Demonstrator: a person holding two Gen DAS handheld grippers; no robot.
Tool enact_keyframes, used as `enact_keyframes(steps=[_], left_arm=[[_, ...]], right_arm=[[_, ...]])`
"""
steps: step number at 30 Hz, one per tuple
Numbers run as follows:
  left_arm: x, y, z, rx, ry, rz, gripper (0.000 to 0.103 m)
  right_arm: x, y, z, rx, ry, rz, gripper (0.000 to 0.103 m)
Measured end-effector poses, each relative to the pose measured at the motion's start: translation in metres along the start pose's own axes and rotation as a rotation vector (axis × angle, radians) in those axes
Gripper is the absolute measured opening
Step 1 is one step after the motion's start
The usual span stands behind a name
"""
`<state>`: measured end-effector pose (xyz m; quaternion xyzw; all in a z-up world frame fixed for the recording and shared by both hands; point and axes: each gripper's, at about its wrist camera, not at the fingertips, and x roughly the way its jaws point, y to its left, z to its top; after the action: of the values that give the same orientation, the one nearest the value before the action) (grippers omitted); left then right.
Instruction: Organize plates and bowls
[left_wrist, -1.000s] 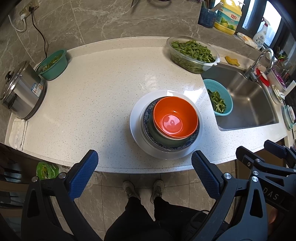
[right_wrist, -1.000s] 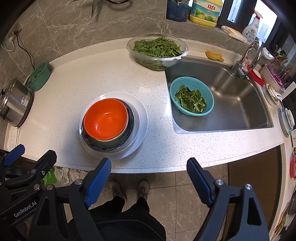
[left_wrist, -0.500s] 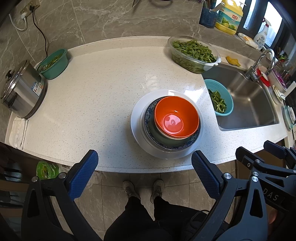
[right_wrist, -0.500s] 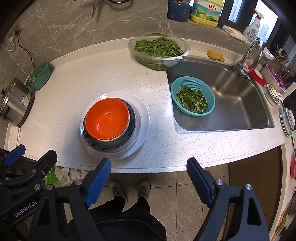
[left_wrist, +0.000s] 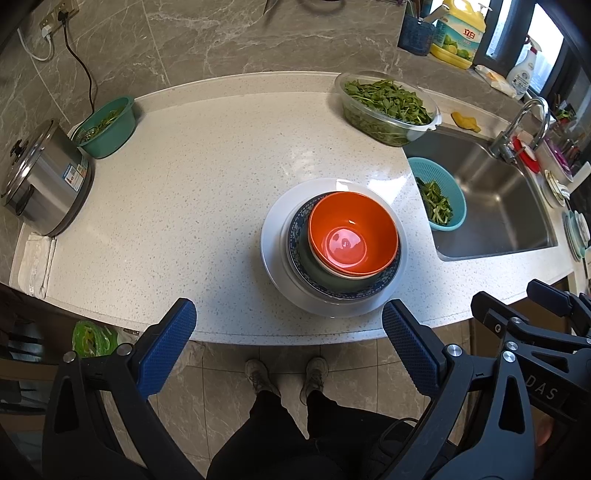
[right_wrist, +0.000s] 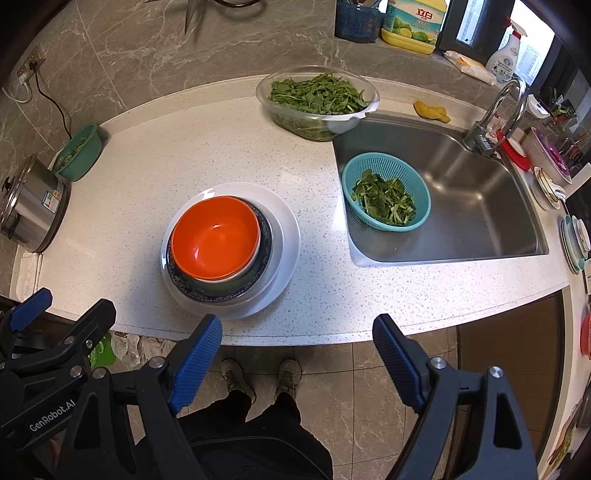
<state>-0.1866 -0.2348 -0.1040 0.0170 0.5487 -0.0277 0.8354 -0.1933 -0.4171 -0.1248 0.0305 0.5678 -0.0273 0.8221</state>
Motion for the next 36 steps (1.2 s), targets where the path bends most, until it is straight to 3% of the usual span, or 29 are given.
enact_keyframes(steps=[26, 36], left_arm=[[0.002, -0.009, 0.005, -0.014, 0.007, 0.0, 0.102], [-0.008, -0.009, 0.009, -0.027, -0.055, 0.021, 0.102]], right_arm=[[0.001, 0.005, 0.003, -0.007, 0.007, 0.003, 0.086], [0.001, 0.005, 0.004, -0.008, 0.007, 0.003, 0.086]])
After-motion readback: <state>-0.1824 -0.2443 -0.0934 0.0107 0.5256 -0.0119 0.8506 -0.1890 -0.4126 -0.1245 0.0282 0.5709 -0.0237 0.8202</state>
